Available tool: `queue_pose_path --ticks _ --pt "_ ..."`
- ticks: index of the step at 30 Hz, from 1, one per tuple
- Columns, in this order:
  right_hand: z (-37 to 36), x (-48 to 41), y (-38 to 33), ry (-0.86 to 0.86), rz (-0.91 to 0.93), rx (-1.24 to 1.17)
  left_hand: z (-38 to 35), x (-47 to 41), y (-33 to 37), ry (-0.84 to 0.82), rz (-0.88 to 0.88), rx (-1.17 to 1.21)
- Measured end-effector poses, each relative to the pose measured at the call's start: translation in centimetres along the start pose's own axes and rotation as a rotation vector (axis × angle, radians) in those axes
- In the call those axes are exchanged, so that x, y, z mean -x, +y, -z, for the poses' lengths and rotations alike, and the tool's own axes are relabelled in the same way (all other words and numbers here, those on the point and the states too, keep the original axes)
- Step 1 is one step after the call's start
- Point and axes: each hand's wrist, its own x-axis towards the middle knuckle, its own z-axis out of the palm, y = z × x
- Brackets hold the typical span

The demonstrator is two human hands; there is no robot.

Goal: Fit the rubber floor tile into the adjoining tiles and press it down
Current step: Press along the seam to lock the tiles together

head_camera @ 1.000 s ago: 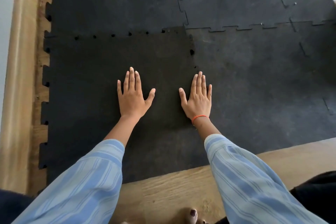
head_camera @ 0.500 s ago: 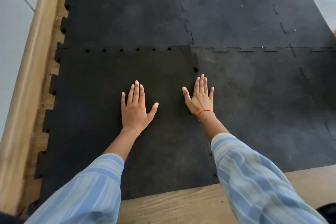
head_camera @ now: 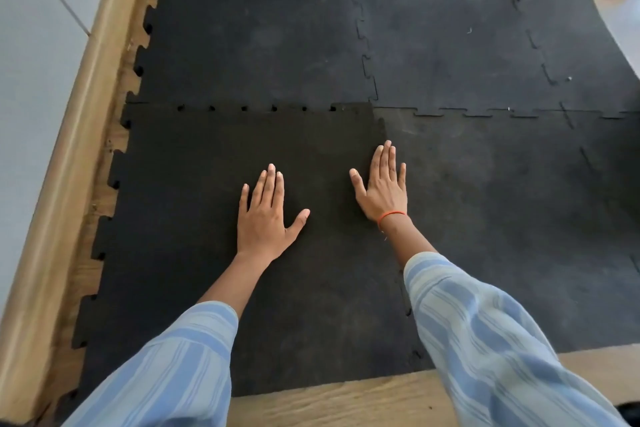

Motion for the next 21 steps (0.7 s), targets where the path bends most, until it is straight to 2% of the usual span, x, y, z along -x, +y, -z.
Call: queue_pose_path --ticks 5,11,16,21 --pt "-0.8 -2.5 -0.3 0.123 0.056 0.078 0.1 -2.7 -1.6 0.002 -0.048 -0.008" --pt "0.0 -4.6 -0.8 0.057 -0.011 0.039 0.1 -4.7 -2.7 0.036 -0.046 0.011" --pt "3.3 -8.8 -1.8 -0.143 -0.011 0.075 0.3 -4.7 -2.6 0.059 -0.045 0.015" --pt "1.3 -8.6 -2.6 -0.058 0.071 0.086 0.3 -4.7 -2.6 0.068 -0.033 0.025"
